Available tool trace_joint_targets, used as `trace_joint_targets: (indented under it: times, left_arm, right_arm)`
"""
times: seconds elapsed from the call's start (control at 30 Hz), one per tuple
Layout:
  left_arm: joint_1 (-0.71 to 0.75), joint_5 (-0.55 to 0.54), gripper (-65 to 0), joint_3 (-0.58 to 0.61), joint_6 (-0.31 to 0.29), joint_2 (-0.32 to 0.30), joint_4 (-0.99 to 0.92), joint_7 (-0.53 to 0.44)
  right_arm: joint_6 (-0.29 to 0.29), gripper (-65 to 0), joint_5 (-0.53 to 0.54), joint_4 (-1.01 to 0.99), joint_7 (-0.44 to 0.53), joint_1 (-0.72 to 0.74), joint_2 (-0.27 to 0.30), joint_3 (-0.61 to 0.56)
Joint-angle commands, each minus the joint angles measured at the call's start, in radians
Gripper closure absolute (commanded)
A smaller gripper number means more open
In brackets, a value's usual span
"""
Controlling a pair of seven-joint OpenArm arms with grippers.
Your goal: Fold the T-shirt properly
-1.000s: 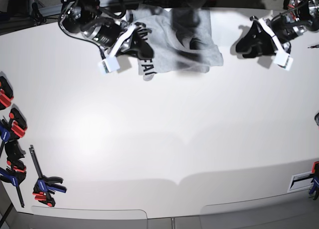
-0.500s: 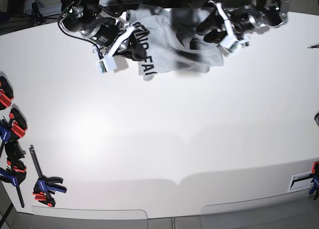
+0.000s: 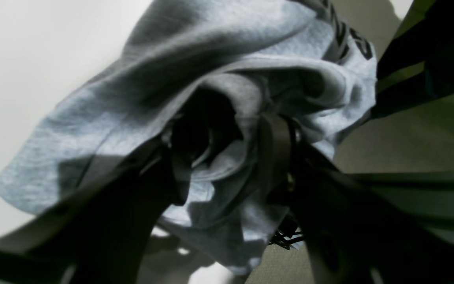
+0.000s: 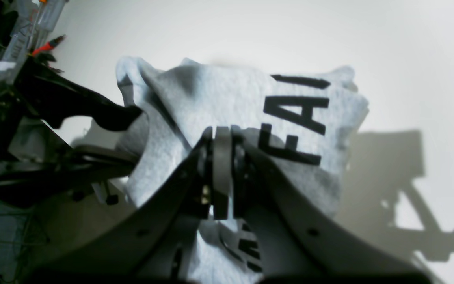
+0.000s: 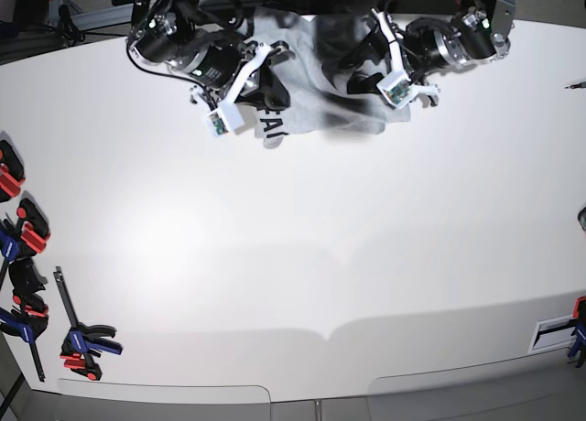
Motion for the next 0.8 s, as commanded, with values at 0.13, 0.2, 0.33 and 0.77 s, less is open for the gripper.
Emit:
trace_joint_targets:
  times: [0.13, 0.2, 0.33, 0.77]
  left_arm:
    - [-0.005, -0.013, -17.5, -0.003, -0.009, -0.008, -0.017, -0.071]
    - [-0.005, -0.013, -11.3, -0.003, -0.009, -0.008, -0.031, -0.070]
    - [-0.006, -0.022, 0.0, -0.003, -0.009, -0.010, -0.036, -0.012]
    - [-0.006, -0.521, 0.0, -0.003, -0.009, -0.227, 0.104, 0.451]
  right_arm:
    - [0.000, 0.0, 0.021, 0.019, 0.023, 0.002, -0.004, -0.001]
    - [-0.006, 0.0, 0.021, 0.019, 0.026, 0.002, -0.004, -0.001]
    - [-0.006, 0.0, 0.021, 0.019, 0.026, 0.002, -0.004, -0.001]
    - [-0.039, 0.0, -0.024, 0.019, 0.029, 0.002, -0.004, -0.001]
